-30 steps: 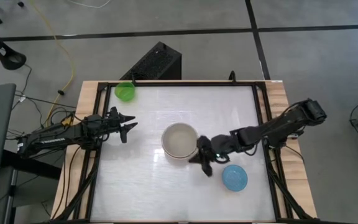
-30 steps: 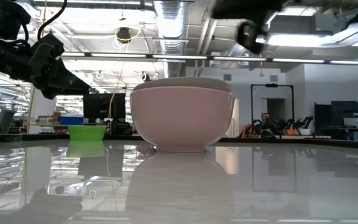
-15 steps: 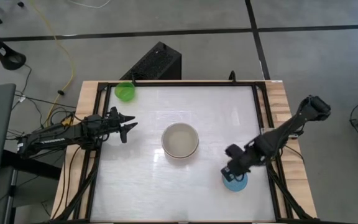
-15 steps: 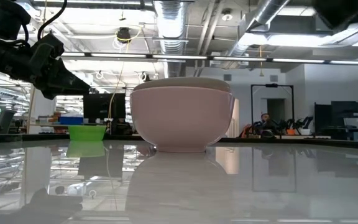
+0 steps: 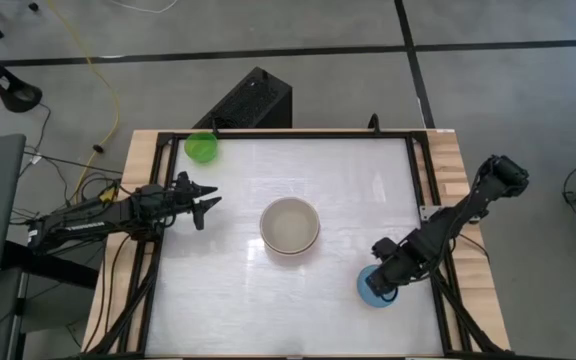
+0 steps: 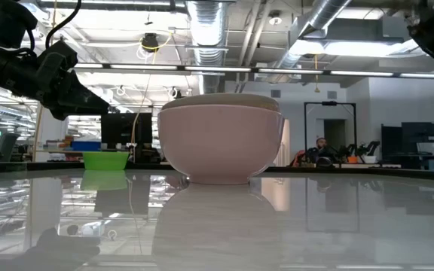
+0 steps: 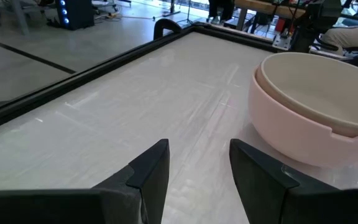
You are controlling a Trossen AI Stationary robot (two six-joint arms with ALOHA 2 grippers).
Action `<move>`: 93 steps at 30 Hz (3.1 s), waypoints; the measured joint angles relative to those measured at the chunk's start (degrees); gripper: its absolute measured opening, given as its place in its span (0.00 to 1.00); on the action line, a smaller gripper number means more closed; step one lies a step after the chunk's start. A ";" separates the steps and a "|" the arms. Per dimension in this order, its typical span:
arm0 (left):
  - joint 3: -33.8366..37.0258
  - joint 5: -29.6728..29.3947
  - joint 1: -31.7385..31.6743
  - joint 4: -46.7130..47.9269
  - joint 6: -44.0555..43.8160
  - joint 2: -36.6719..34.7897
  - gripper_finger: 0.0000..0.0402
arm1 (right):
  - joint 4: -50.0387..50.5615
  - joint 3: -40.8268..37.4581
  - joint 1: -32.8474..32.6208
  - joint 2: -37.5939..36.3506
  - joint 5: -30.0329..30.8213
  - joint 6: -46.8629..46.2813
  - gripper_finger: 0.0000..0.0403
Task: Nest bowls inside each other
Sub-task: Stack the blue bowl on top of the gray bowl
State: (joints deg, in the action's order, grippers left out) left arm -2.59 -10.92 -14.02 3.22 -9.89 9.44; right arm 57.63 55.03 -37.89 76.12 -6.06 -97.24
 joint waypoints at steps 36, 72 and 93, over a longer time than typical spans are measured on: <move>-0.01 0.00 -0.01 0.00 0.00 0.00 0.39 | -12.73 -12.36 1.13 -3.09 4.32 10.46 0.06; 0.00 0.00 0.00 0.01 0.00 -0.01 0.39 | -23.16 -5.65 3.54 -7.81 20.74 19.72 0.02; -0.02 0.00 0.00 0.00 0.00 0.00 0.39 | -41.35 0.83 28.20 -7.22 20.95 50.60 0.02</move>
State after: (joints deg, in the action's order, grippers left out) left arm -2.61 -10.92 -14.02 3.23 -9.89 9.44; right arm 16.28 55.87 -9.68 68.90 14.89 -46.63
